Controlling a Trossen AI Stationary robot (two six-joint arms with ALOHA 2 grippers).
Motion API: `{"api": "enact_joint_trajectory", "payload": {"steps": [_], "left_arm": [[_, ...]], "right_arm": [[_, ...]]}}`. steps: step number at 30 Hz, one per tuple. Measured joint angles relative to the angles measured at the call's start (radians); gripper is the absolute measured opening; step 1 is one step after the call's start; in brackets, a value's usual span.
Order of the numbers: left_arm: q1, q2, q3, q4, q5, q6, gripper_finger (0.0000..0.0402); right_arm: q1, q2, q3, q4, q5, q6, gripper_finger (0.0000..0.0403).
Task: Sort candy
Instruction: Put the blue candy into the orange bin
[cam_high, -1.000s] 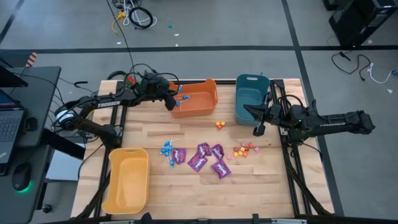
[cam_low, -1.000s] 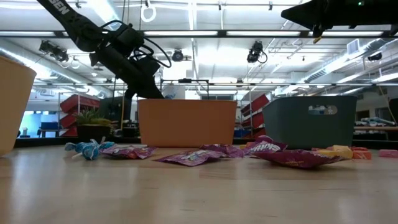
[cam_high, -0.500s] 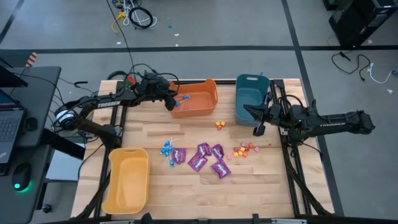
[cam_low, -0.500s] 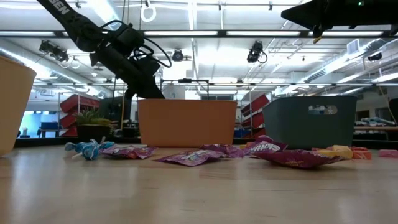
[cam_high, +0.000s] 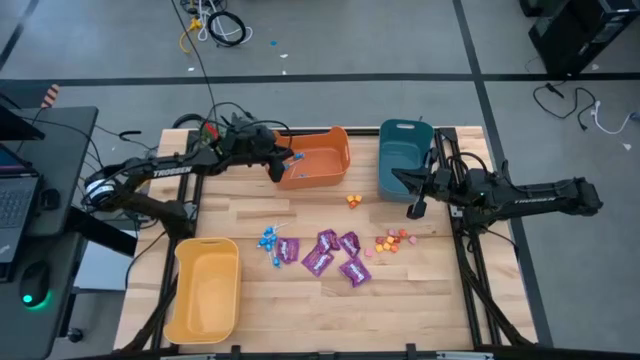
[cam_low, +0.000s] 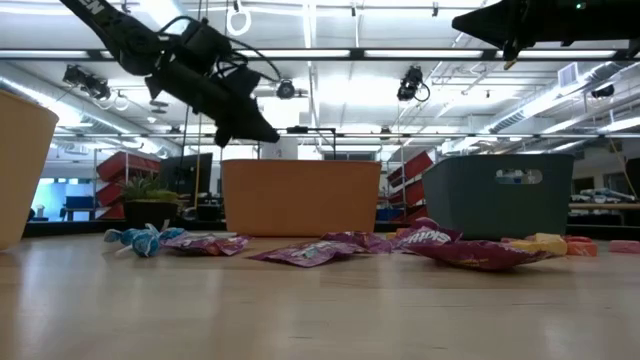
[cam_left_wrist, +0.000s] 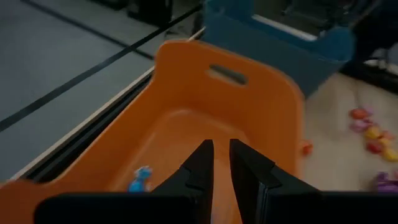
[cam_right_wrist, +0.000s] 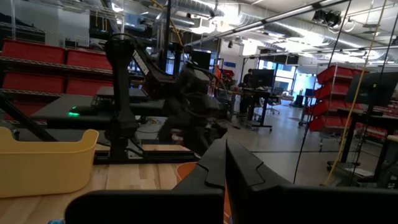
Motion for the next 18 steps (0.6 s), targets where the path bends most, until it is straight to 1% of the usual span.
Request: {"api": "enact_joint_trajectory", "payload": {"steps": [2, 6, 9, 14, 18], "left_arm": [[-0.027, -0.015, 0.0, -0.006, 0.027, 0.015, 0.0056], [-0.1, -0.056, 0.0, -0.075, 0.14, 0.067, 0.0056], [-0.163, -0.094, 0.0, -0.168, 0.187, 0.101, 0.0056], [-0.267, -0.136, 0.0, -0.342, 0.19, 0.12, 0.0056], [-0.338, -0.138, 0.0, -0.423, 0.161, 0.115, 0.0056]], "right_arm": [[0.0, 0.0, 0.0, 0.0, 0.0, 0.0, 0.0], [0.0, 0.0, 0.0, -0.004, 0.0, 0.0, 0.0], [0.0, 0.0, 0.0, -0.007, 0.0, 0.0, 0.0], [0.0, 0.0, 0.0, -0.01, 0.0, 0.0, 0.0], [0.0, 0.0, 0.0, -0.011, 0.0, 0.0, 0.0]]}}
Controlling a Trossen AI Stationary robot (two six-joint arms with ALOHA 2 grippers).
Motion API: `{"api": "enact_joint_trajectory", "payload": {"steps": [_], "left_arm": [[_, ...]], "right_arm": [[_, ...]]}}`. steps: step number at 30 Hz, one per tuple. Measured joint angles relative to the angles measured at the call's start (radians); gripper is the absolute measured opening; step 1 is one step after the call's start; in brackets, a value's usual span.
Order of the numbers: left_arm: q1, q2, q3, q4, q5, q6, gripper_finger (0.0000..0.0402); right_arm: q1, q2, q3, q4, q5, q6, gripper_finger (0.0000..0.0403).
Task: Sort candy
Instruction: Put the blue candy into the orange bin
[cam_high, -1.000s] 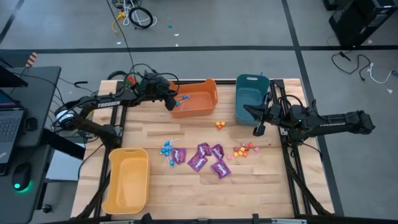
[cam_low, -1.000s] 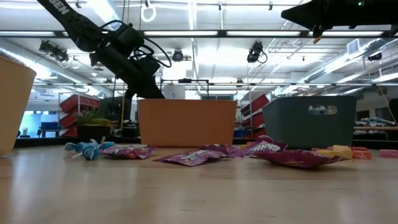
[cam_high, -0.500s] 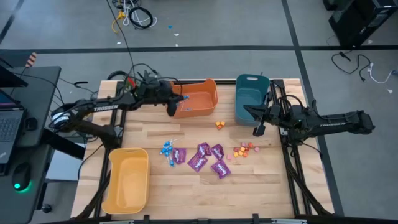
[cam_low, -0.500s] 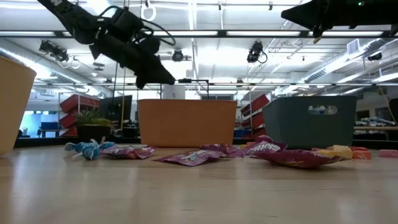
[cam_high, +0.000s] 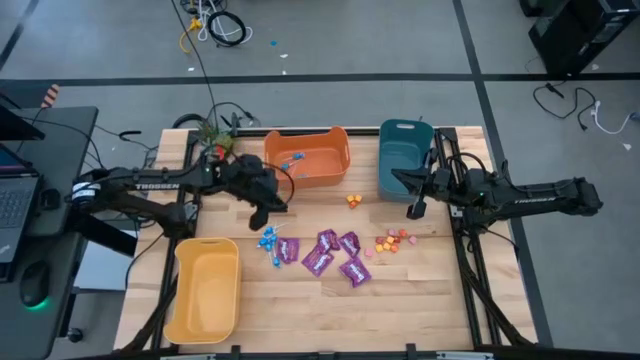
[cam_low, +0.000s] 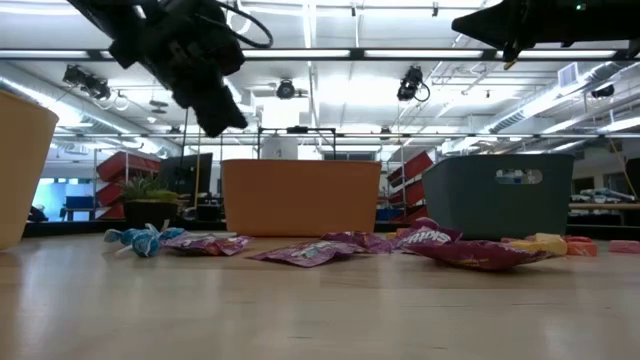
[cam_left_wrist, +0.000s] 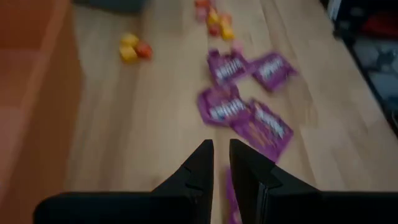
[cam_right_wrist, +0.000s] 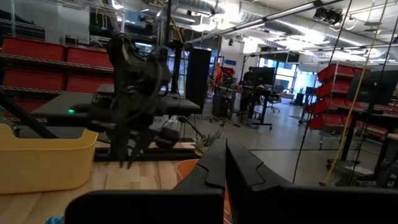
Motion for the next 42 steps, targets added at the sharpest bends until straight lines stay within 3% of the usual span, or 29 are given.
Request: {"api": "enact_joint_trajectory", "payload": {"steps": [7, 17, 42], "left_arm": [[-0.096, 0.0, 0.0, -0.088, -0.047, -0.063, 0.0056], [-0.149, 0.004, -0.001, -0.197, -0.221, -0.182, 0.0056], [-0.234, 0.005, -0.177, 0.085, -0.338, -0.213, 0.0056]], "right_arm": [[0.0, 0.0, 0.0, 0.0, 0.0, 0.0, 0.0], [0.0, 0.0, 0.0, 0.001, 0.0, -0.001, 0.0], [0.0, 0.0, 0.0, 0.002, 0.0, 0.0, 0.0]]}}
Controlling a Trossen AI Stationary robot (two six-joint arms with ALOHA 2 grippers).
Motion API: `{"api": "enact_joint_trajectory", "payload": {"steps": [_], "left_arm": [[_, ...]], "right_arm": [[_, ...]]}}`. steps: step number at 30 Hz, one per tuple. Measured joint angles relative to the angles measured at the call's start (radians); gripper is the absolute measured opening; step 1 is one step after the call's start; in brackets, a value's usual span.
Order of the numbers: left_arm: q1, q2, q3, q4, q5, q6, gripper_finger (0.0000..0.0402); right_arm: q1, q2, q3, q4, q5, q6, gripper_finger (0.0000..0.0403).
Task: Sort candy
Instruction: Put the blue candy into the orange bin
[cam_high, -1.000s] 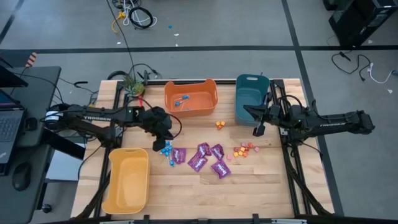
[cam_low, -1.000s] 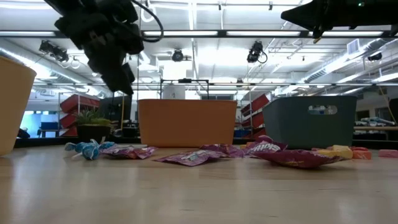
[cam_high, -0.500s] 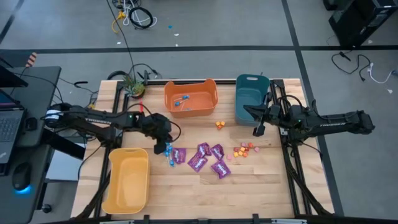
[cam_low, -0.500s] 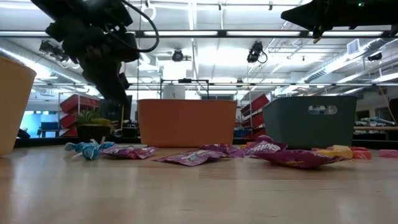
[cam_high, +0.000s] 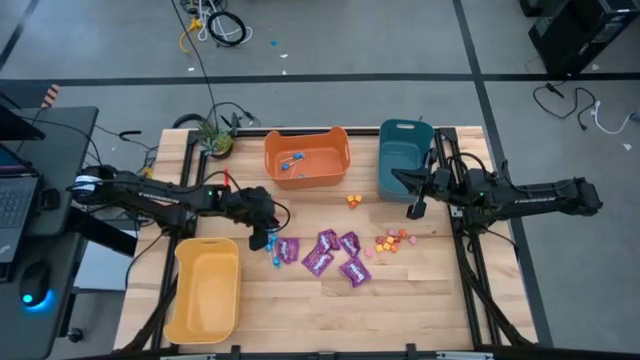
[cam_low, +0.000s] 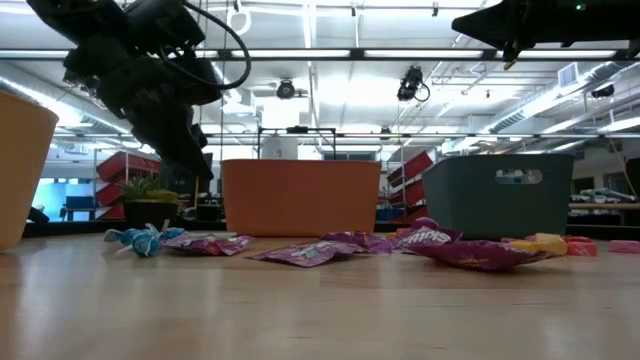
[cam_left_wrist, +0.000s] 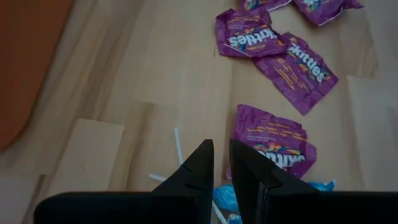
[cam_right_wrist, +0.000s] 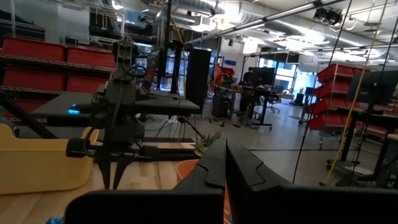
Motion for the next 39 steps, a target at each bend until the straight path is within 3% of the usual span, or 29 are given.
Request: {"api": "enact_joint_trajectory", "payload": {"steps": [23, 39], "left_arm": [[0.0, 0.014, -0.217, 0.368, -0.06, -0.048, 0.0056], [-0.001, 0.111, -0.233, 0.448, -0.053, -0.052, 0.0056]], "right_arm": [[0.0, 0.0, 0.0, -0.013, 0.0, 0.0, 0.0], [0.0, 0.0, 0.0, -0.014, 0.0, 0.001, 0.0]]}}
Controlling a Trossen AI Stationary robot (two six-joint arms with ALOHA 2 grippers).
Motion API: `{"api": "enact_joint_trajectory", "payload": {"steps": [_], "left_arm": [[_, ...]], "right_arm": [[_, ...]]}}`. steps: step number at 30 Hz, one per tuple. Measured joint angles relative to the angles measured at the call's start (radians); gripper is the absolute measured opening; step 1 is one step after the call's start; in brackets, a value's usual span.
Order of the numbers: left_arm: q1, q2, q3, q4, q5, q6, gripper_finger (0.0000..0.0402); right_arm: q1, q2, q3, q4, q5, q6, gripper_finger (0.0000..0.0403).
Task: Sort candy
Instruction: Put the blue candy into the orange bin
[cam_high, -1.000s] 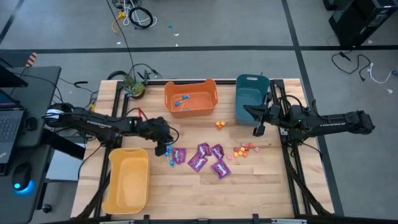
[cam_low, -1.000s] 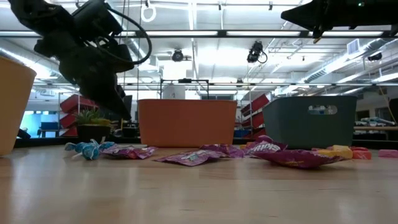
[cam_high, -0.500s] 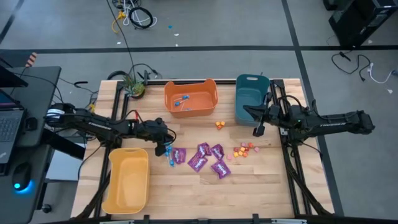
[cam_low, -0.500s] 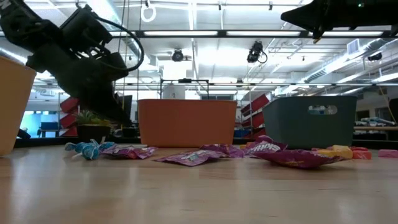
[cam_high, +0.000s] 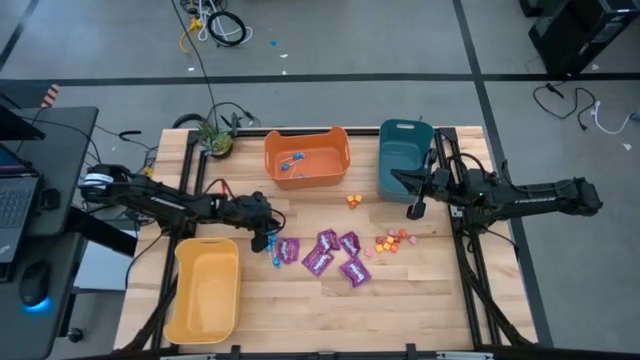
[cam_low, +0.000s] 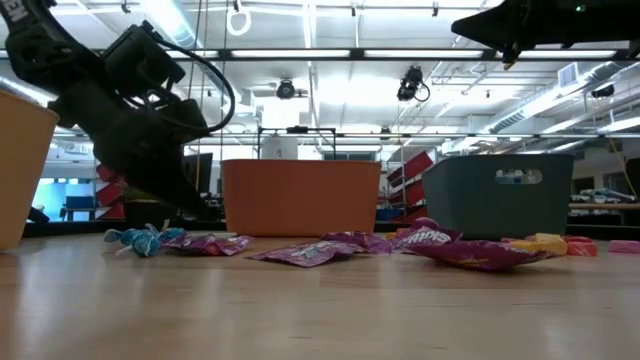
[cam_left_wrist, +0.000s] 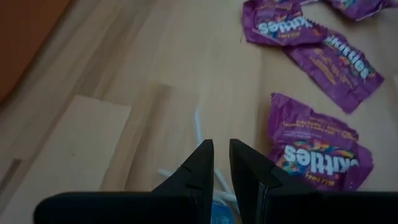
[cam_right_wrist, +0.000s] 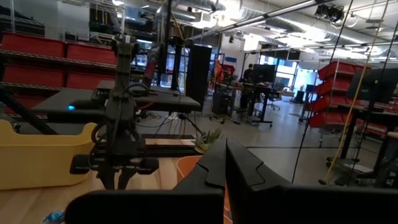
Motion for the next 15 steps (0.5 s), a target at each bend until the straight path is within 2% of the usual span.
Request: {"api": "enact_joint_trajectory", "payload": {"steps": [15], "left_arm": [[0.0, 0.0, 0.0, 0.0, -0.024, 0.006, 0.0056]], "right_arm": [[0.0, 0.0, 0.0, 0.001, 0.0, 0.0, 0.0]]}}
